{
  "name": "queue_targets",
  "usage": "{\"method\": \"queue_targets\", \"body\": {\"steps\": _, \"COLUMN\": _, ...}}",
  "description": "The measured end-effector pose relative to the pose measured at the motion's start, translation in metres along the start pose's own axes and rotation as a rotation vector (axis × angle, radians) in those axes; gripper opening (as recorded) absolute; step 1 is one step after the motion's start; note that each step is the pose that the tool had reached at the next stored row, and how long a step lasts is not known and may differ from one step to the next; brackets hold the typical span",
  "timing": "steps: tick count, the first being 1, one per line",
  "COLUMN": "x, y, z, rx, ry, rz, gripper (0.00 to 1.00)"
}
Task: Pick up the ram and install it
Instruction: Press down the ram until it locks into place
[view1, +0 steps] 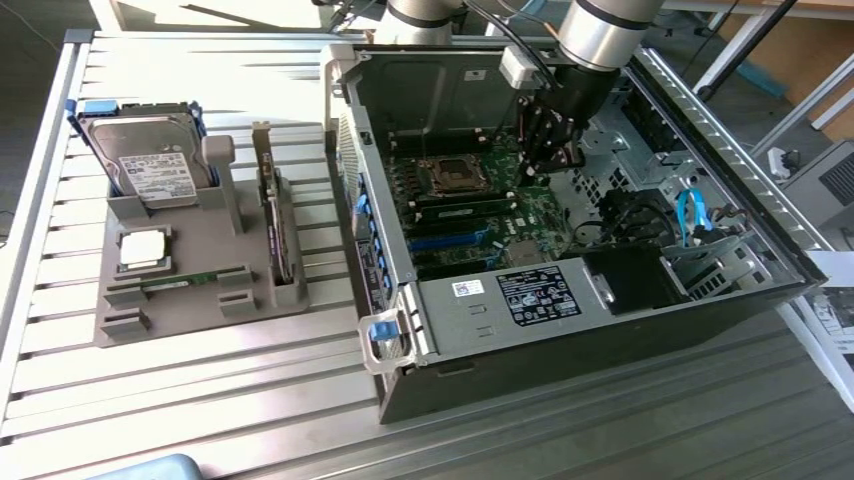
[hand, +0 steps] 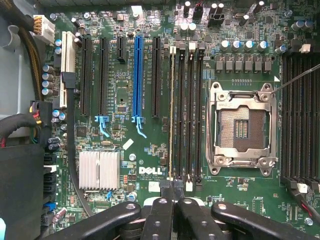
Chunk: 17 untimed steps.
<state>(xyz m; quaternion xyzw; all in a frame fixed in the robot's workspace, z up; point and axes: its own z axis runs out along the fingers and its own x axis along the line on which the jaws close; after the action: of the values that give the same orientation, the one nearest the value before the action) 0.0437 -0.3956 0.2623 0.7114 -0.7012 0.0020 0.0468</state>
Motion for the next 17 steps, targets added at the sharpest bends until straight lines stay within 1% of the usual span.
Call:
{"method": "queue_targets", "body": {"steps": 2, "x": 0.0, "y": 0.0, "z": 0.0, "rx": -0.0013, "ry": -0.0011, "rz": 0.019, "gripper": 0.11}}
{"method": "queue_targets", "body": {"steps": 13, "x": 0.0, "y": 0.0, "z": 0.0003, "rx": -0.015, "ry": -0.0136, "rz": 0.216, "gripper": 0.11}}
{"method": "queue_targets", "body": {"steps": 14, "x": 0.0, "y": 0.0, "z": 0.0003, "rx": -0.0178, "ry": -0.0161, "rz": 0.257, "gripper": 0.11}}
{"method": "queue_targets", "body": {"steps": 17, "x": 0.0, "y": 0.0, "z": 0.0005, "rx": -0.0223, "ry": -0.0203, "rz": 0.322, "gripper": 0.11}}
